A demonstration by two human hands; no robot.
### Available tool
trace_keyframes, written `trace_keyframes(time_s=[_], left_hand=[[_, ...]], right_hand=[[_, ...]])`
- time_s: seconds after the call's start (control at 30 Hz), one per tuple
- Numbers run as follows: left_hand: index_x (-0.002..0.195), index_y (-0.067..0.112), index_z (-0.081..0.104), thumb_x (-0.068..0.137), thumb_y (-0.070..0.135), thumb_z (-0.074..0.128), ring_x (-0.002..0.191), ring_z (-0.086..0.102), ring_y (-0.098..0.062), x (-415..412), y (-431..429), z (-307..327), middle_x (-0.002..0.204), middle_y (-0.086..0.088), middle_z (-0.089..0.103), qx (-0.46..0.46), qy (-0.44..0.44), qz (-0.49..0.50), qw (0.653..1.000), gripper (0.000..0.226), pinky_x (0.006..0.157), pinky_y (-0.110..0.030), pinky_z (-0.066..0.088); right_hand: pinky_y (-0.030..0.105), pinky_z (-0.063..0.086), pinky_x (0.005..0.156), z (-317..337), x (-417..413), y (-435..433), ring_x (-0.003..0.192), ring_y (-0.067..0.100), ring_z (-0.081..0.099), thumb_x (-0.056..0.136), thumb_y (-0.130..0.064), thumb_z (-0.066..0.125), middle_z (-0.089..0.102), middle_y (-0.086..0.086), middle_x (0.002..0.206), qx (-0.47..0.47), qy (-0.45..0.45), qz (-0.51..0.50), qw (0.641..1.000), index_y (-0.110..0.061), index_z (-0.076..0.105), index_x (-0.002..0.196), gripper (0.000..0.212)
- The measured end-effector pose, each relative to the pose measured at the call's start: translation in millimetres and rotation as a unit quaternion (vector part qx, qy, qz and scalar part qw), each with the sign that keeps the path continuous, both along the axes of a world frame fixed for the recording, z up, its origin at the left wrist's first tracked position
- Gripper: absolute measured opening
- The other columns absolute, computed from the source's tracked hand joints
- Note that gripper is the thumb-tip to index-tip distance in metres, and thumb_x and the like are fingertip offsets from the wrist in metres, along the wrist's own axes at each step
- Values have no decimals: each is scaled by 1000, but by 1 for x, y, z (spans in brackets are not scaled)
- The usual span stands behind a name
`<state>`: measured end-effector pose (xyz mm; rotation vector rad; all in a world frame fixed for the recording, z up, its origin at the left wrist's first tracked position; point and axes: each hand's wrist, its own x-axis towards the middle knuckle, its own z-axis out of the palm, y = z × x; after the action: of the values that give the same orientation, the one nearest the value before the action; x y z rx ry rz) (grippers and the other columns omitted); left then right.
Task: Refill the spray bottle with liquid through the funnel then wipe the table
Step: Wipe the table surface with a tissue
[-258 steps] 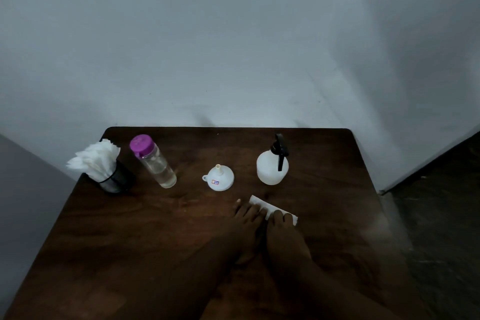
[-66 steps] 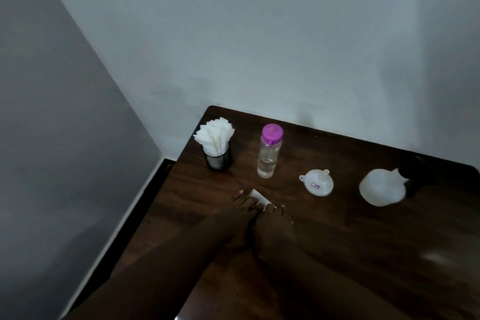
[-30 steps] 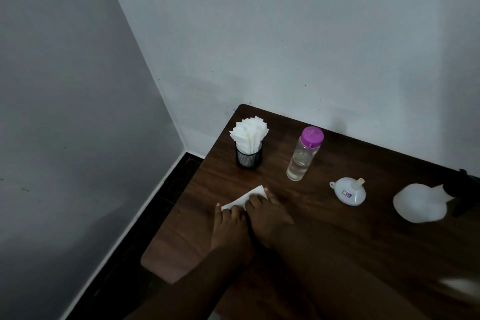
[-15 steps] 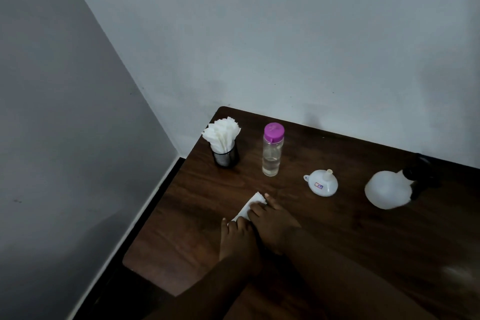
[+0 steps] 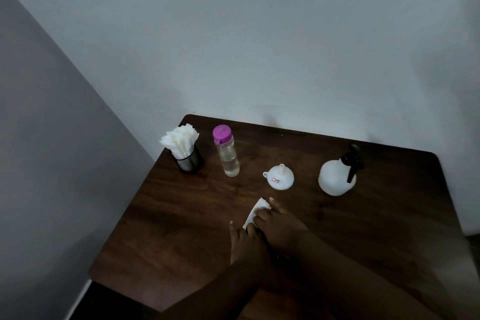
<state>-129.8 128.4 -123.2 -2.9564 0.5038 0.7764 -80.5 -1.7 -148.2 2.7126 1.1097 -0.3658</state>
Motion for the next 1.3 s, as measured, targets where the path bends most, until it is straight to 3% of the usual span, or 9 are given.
trace_keyframes(time_s=[0.13,0.27,0.33,0.53,0.8,0.97,1.1,1.2,1.3], left_hand=[[155,16,30,88,73,42,141,36,-36,-8,-31,-7,152,-17,39,2,-4,-21,1000,89,119,-66,-4],[155,14,29,89,71,41,137,39,-37,-15,-68,-10,149,-18,40,-8,-27,-46,999,88,118,-66,-4],[156,14,29,91,69,41,137,40,-38,-9,-104,-11,149,-18,40,-19,-31,-52,998,85,119,-65,-4],[156,16,29,92,67,41,141,36,-36,-15,-155,-15,155,-18,37,-30,-34,-84,995,83,119,-64,-3],[159,18,21,93,66,45,147,26,-34,-27,-211,3,161,-17,27,-34,-30,-148,988,86,120,-67,-7],[158,17,24,95,64,42,146,30,-32,-37,-238,2,158,-15,33,-58,-44,-173,982,81,120,-66,-7],[156,13,29,97,59,40,144,31,-32,-43,-257,9,154,-17,37,-52,-45,-196,978,75,121,-65,-7],[153,13,35,96,59,39,142,34,-32,-46,-268,8,150,-16,42,-48,-51,-209,975,74,120,-66,-9],[150,10,37,96,56,40,139,37,-33,-50,-274,6,147,-16,45,-54,-51,-222,972,71,121,-65,-6]], right_hand=[[51,43,104,-3,-11,-33,97,17,72,83,-29,32,75,5,102,8,38,-38,999,-18,77,97,48],[59,20,119,4,-18,-72,125,26,57,92,-27,24,62,15,130,-20,59,-56,996,-9,63,124,54],[59,15,118,8,-16,-112,128,28,55,91,-28,15,60,15,132,-18,23,-61,998,-8,61,127,62],[53,49,101,9,-33,-166,98,13,70,84,-29,34,74,0,99,-43,67,-123,989,-21,76,96,45],[53,52,97,2,-56,-228,96,12,71,84,-27,37,76,-3,97,-59,38,-157,985,-22,77,91,41],[53,55,92,4,-72,-258,93,11,72,82,-29,39,76,-2,94,-18,53,-206,977,-21,78,88,40],[59,46,98,-1,-88,-282,100,13,71,79,-34,60,75,-2,99,-10,23,-198,980,-20,77,92,26],[62,28,111,-7,-102,-295,98,15,72,81,-33,39,75,-1,95,-7,17,-225,974,-19,78,91,43],[59,6,111,-11,-114,-302,96,18,72,78,-35,35,75,0,92,11,9,-271,962,-18,79,90,49]])
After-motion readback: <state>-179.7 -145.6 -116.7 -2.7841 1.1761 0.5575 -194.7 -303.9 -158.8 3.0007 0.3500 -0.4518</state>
